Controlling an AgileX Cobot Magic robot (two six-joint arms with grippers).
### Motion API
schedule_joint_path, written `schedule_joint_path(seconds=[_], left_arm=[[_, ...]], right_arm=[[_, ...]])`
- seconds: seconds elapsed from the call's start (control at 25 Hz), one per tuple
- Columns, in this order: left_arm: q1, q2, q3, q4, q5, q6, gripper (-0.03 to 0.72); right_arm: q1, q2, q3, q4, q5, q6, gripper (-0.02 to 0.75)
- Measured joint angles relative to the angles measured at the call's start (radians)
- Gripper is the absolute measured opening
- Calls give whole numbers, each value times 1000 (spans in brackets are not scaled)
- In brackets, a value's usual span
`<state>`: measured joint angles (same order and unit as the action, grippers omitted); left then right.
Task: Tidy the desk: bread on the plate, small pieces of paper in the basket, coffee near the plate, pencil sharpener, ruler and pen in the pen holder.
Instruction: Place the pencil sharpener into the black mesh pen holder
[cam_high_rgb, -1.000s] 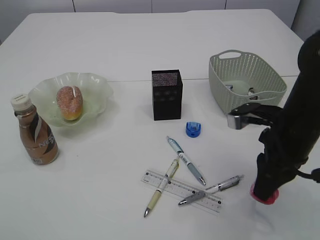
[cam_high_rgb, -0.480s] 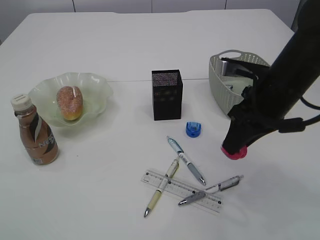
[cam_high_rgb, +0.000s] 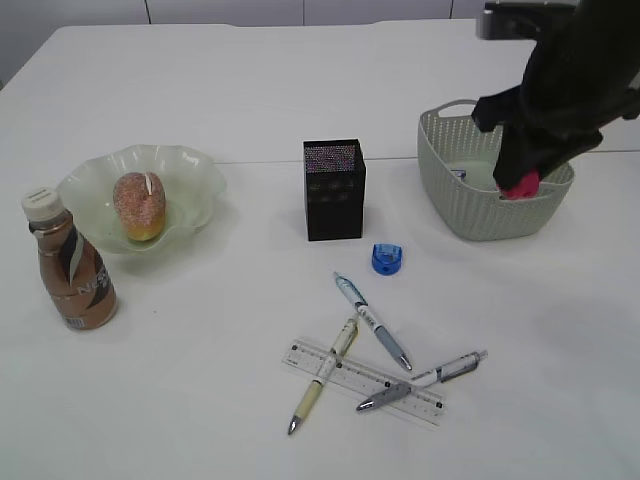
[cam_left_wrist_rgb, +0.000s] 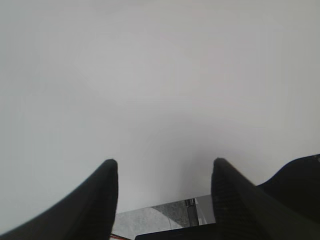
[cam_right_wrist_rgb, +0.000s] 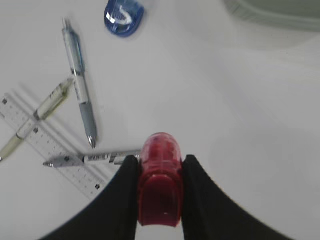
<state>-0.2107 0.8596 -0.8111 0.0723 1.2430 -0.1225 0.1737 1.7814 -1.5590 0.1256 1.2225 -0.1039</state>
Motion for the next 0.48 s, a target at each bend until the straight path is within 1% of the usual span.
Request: schedule_joint_path(seconds=[0.2, 0.36, 0.48], left_arm=[[0, 0, 0, 0, 0, -4, 426], [0, 0, 0, 0, 0, -4, 426], [0, 0, 0, -2, 0, -4, 426]], right_arm=[[39, 31, -128, -79, 5, 79, 186], [95, 114, -228, -84, 6, 87, 186], [117, 196, -320, -73, 8, 92, 186]])
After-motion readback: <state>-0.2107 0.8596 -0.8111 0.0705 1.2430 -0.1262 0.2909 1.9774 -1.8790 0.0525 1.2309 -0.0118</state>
